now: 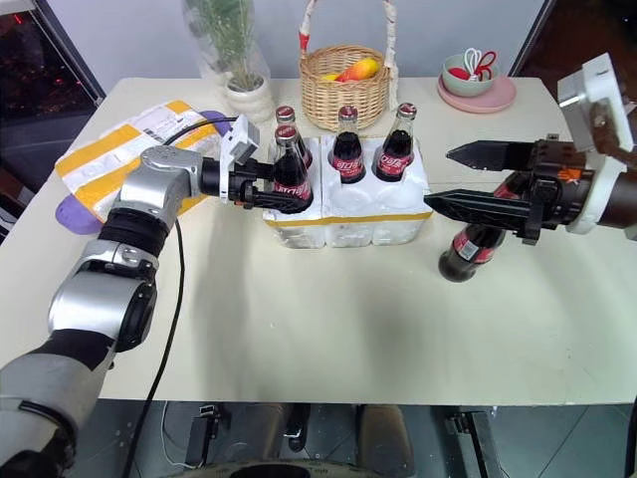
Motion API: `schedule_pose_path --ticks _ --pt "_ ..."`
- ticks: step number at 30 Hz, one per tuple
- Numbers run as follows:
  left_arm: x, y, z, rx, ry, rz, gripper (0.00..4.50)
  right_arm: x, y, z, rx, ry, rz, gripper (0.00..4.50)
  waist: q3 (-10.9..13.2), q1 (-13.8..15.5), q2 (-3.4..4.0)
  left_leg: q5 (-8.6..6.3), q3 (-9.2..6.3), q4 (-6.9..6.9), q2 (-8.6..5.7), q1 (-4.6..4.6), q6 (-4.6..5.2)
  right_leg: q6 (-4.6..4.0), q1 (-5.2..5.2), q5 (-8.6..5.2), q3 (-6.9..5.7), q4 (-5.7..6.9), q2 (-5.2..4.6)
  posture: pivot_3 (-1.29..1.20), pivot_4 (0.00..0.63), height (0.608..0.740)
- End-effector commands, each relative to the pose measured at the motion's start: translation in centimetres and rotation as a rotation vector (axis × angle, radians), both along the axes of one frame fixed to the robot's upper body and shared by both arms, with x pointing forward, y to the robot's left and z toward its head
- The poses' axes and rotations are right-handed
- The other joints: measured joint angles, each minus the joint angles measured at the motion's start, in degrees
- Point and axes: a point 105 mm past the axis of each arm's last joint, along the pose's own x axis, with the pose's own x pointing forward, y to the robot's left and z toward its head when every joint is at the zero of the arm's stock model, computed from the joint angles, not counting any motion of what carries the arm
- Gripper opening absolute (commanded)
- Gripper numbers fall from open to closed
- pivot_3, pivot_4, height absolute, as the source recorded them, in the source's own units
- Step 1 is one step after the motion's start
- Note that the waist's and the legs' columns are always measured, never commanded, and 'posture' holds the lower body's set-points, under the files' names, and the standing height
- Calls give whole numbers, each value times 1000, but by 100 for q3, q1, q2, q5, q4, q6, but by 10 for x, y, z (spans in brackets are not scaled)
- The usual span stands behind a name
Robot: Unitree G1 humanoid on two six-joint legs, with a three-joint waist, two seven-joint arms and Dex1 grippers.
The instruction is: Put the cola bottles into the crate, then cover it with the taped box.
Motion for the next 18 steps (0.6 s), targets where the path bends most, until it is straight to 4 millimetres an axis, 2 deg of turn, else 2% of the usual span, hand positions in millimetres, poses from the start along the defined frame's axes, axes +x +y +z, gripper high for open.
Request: schedule_pose_path --ticks 1,3,5,6,7,10,12,14,18 --pt "1 3 15 -15 -67 3 2782 -1 3 4 -6 -49 7 4500 0 0 1 0 0 0 0 0 0 0 0 0 0 2 0 0 150 740" --pt "1 5 14 -26 -55 20 2782 0 3 1 -9 -48 1 4500 0 -1 0 0 0 1 0 0 0 0 0 0 0 3 0 0 150 740" --pt "1 7 14 -35 -46 29 3836 2 3 -1 -8 -49 -8 4500 0 -2 1 0 0 1 0 0 0 0 0 0 0 3 0 0 150 740" --pt "1 8 14 -38 -41 29 4223 3 3 -1 -6 -50 -15 4500 0 -1 1 0 0 1 0 0 0 0 -1 0 0 4 0 0 150 740" --pt "0 11 15 -43 -43 30 4426 4 2 0 -2 -54 -23 4500 -1 0 1 0 0 1 0 0 0 0 -1 0 0 5 0 0 150 740" --pt "-4 18 25 -81 -45 31 4426 5 2 1 1 -59 -31 4500 -1 -7 1 0 0 2 0 0 -1 0 -1 0 0 6 0 0 150 740" --pt "-11 25 41 -127 -46 23 4426 4 2 2 -1 -62 -30 4500 -1 0 1 1 0 3 1 0 -1 0 -2 0 0 8 0 0 150 740" --pt "-27 35 66 -192 -39 -20 4426 1 1 6 -2 -74 -36 4500 0 -3 1 1 -1 3 1 0 -1 0 -2 0 1 8 0 0 150 740" --pt "-59 53 98 -258 -9 -96 4426 -10 0 14 10 -100 -46 4500 -2 -5 4 16 -2 2 1 -4 -27 0 -5 0 1 7 -1 0 150 740"
